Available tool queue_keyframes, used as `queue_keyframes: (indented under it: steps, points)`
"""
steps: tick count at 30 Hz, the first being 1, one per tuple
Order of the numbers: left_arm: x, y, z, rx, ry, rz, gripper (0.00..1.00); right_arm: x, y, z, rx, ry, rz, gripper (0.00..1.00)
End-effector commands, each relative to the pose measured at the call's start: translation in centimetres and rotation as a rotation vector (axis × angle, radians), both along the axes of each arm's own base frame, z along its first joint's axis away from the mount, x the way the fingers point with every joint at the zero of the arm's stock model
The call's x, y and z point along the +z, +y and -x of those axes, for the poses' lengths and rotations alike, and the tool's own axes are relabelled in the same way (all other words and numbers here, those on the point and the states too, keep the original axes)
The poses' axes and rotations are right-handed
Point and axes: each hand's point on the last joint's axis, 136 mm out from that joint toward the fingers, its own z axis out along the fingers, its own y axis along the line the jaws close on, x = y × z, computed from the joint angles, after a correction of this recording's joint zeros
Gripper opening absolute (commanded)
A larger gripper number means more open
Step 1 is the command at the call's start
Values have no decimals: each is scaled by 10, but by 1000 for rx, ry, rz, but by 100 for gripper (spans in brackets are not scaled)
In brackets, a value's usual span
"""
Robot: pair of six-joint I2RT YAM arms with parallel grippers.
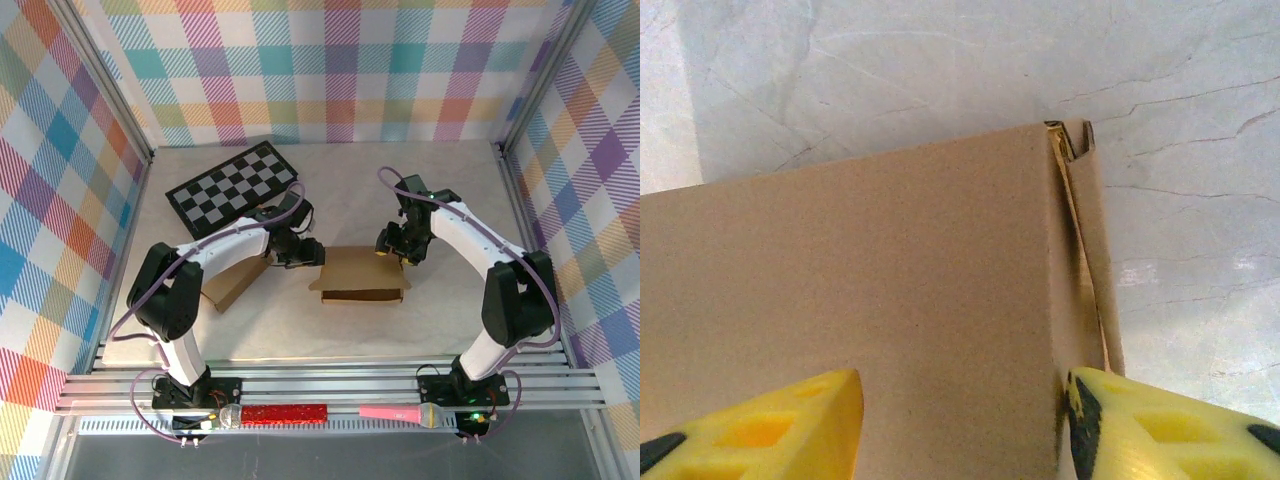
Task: Fold the paper box
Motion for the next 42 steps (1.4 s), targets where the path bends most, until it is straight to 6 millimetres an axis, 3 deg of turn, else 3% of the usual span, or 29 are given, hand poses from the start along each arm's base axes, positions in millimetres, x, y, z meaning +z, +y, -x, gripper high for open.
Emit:
queue_keyframes:
  steps: [1,10,18,32,42]
  points:
    - [20,3,2,38,-33,16,47,-5,-5,6,32,11,17,54]
    - [27,14,9,79,-25,-7,48,-17,-8,9,37,31,31,40]
    - [34,-3,8,92,-5,89,48,-21,-9,12,38,39,40,35]
    - [-7,-11,25,47,84,84,47,-20,-10,15,41,41,37,36]
    - [-21,-11,32,39,101,76,47,-8,-18,24,34,9,51,45]
